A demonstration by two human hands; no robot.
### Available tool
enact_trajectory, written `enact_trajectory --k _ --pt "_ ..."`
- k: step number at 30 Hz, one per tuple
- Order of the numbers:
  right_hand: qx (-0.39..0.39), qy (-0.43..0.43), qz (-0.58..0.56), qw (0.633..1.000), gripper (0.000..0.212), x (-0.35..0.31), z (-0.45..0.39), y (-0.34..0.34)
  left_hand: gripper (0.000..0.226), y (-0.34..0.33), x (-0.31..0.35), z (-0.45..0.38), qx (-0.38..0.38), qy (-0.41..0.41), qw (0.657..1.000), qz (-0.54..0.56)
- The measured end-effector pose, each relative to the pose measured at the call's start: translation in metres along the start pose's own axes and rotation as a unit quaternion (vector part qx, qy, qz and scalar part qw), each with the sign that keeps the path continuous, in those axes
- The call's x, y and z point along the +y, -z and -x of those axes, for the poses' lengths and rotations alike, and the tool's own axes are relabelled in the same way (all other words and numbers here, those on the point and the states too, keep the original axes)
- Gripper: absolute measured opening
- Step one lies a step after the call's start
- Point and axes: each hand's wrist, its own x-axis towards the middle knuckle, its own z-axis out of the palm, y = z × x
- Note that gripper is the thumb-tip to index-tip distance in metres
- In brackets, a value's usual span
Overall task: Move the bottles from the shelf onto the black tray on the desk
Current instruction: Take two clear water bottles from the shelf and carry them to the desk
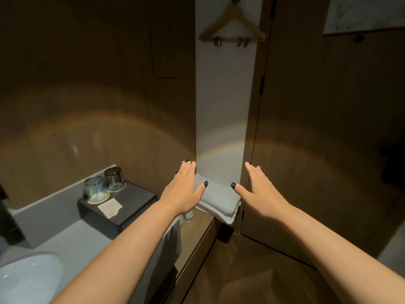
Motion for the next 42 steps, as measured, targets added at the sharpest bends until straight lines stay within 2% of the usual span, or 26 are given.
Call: enact_trajectory --k 6,12,19,23,27,32,34,38,42 --pt "-0.016 0.003 -0.002 1.000 0.075 0.025 -0.100 -0.021 0.070 -0.028 -0.025 -0.102 -0.013 -0.018 1.000 -0.003" --pt "-0.025 0.012 -0.014 1.000 0.074 0.061 -0.189 -0.037 0.070 -0.061 -0.039 -0.181 -0.033 0.010 0.999 0.027" --pt "-0.077 0.035 -0.062 0.994 0.073 0.124 -0.292 -0.074 0.071 -0.116 -0.061 -0.283 -0.026 0.071 0.996 0.057" --pt "-0.137 0.050 -0.094 0.985 0.073 0.160 -0.350 -0.109 0.072 -0.151 -0.081 -0.329 -0.026 0.146 0.985 0.086" --pt "-0.189 0.070 -0.096 0.975 0.071 0.182 -0.410 -0.138 0.071 -0.180 -0.110 -0.359 -0.016 0.233 0.966 0.107" --pt "-0.208 0.086 -0.105 0.969 0.070 0.188 -0.461 -0.182 0.070 -0.205 -0.151 -0.373 0.001 0.309 0.941 0.140" --pt "-0.244 0.052 -0.123 0.961 0.072 0.188 -0.475 -0.206 0.069 -0.216 -0.174 -0.378 0.011 0.341 0.928 0.151" --pt "-0.260 0.031 -0.157 0.952 0.079 0.189 -0.503 -0.265 0.069 -0.247 -0.223 -0.386 0.033 0.415 0.888 0.197" --pt "-0.294 -0.020 -0.234 0.926 0.076 0.191 -0.527 -0.326 0.065 -0.288 -0.263 -0.399 0.056 0.477 0.846 0.232"
